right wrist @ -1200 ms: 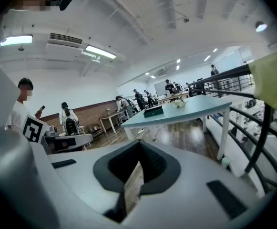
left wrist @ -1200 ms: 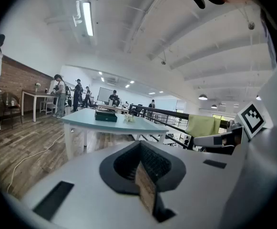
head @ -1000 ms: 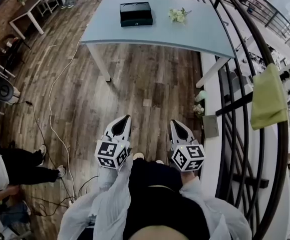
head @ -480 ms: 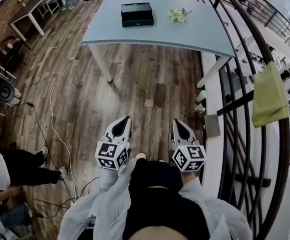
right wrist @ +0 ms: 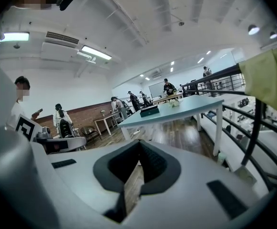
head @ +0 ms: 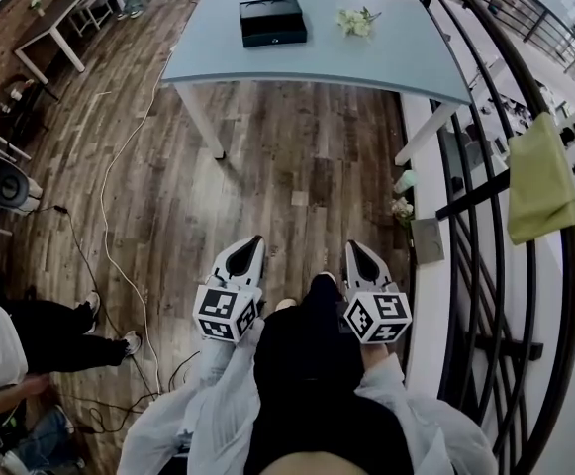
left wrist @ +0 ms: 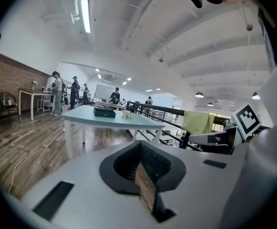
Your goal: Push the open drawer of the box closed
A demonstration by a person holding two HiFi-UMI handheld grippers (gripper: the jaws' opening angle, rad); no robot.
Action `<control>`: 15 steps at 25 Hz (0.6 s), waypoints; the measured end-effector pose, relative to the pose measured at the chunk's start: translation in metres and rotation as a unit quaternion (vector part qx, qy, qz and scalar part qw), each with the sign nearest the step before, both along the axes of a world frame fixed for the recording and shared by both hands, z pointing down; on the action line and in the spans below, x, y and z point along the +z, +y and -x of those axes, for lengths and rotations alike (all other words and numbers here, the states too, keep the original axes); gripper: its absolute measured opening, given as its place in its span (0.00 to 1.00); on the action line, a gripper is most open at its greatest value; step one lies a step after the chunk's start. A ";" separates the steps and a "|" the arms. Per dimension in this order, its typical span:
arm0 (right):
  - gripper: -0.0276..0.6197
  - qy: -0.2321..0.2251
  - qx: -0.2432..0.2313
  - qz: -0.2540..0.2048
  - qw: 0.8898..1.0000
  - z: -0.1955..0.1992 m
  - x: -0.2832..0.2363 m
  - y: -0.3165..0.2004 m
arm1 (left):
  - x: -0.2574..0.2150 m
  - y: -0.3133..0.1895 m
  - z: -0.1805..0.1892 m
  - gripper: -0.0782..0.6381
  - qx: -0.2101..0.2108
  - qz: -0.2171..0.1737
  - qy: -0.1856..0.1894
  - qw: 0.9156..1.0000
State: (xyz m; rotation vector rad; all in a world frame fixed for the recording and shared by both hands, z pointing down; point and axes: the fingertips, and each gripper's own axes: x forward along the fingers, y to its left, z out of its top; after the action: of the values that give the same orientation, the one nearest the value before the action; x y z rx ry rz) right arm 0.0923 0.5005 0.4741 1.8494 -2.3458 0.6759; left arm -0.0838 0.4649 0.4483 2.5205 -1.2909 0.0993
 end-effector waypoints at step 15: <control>0.05 -0.010 -0.034 0.016 0.999 -0.006 0.007 -0.103 | 0.004 -0.096 -0.007 0.13 -0.031 0.008 -0.002 0.999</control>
State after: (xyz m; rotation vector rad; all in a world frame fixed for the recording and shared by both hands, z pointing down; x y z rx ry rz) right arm 0.0986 0.3974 0.4814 1.7501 -2.3832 0.7239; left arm -0.0770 0.3689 0.4526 2.4663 -1.3628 0.1008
